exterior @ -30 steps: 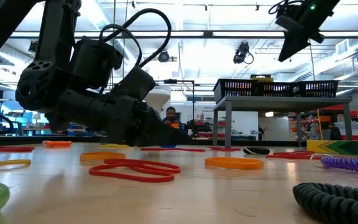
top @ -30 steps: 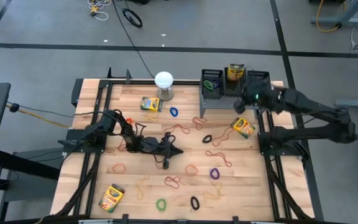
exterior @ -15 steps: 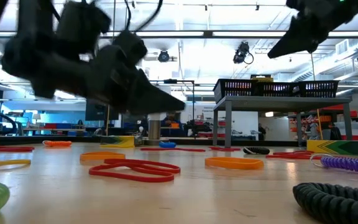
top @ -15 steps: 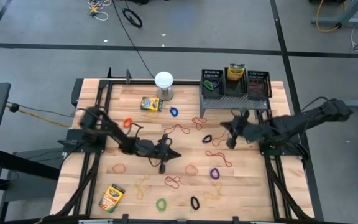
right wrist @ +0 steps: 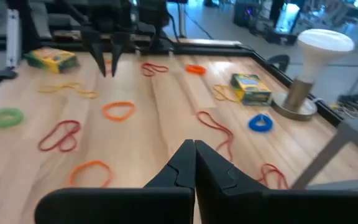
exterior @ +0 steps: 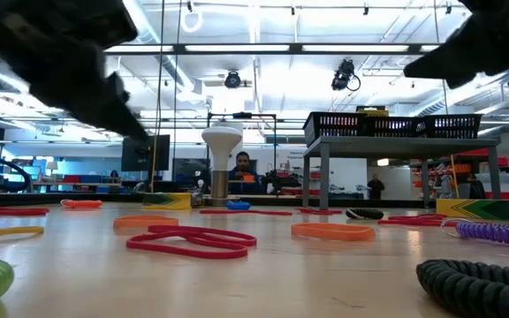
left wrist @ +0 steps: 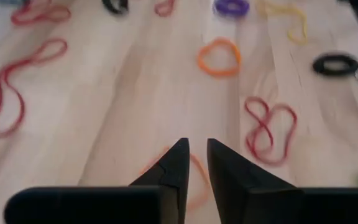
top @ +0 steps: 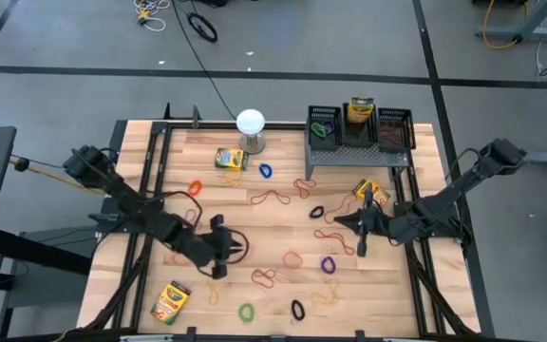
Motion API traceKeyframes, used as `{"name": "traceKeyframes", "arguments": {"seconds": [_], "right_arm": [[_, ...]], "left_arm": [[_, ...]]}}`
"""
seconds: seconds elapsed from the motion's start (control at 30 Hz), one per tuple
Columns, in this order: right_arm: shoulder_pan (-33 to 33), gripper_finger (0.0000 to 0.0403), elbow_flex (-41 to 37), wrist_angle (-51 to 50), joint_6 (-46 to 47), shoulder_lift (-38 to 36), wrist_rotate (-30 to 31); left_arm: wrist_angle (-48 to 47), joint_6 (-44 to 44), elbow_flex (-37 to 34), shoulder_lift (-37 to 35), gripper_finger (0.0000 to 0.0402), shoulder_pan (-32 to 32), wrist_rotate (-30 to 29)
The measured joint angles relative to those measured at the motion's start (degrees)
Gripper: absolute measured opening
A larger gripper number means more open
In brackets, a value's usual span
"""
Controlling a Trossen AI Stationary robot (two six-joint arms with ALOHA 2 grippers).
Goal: Pick & Place Office Desk Supplies
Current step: Put the orange rubberband into the right black basket on the shelf
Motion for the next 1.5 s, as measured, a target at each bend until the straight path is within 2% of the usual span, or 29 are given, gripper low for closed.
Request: {"name": "traceKeyframes", "arguments": {"seconds": [0.13, 0.27, 0.43, 0.53, 0.77, 0.97, 1.1, 1.3, 1.4, 1.5], "right_arm": [[0.53, 0.0002, -4.73, 9.12, -0.8, 0.02, -0.02], [0.52, 0.0002, -8.76, 15.64, -0.84, 0.01, -0.04], [0.5, 0.0002, -11.59, 18.06, -0.81, 0.02, -0.1], [0.5, 0.0002, -11.62, 18.53, -0.84, 0.02, -0.25], [0.49, 0.0002, -11.62, 22.7, -3.5, 0.02, -3.68], [0.48, 0.0002, -11.62, 23.09, -5.35, 0.02, -6.56], [0.5, 0.0002, -11.62, 22.56, -6.82, 0.02, -6.92], [0.48, 0.0002, -11.62, 22.2, -9.89, 0.02, -6.92], [0.48, 0.0005, -11.62, 22.16, -9.91, 0.03, -6.9], [0.45, 0.0015, -11.62, 22.57, -9.83, 0.77, -6.89]], "left_arm": [[-5.21, -2.48, 2.62, 2.83, 0.0082, -2.1, 0.01], [-12.64, -4.0, 8.63, 7.23, 0.0099, -3.12, 0.02], [-20.98, -3.66, 16.7, 12.64, 0.0124, -3.05, 0.16], [-22.25, -3.63, 19.96, 16.09, 0.0135, -1.97, 0.65], [-23.18, -5.97, 21.63, 21.29, 0.0138, 2.11, 5.39], [-25.48, -8.81, 21.63, 21.82, 0.0138, 4.0, 7.9], [-25.38, -9.32, 21.65, 21.8, 0.0113, 4.36, 12.37], [-27.35, -6.36, 21.74, 21.37, 0.0015, 2.84, 14.54], [-28.94, -1.0, 21.51, 20.06, 0.0007, 1.41, 13.42], [-25.98, 4.64, 21.32, 16.96, 0.0005, 0.36, 10.27]]}}
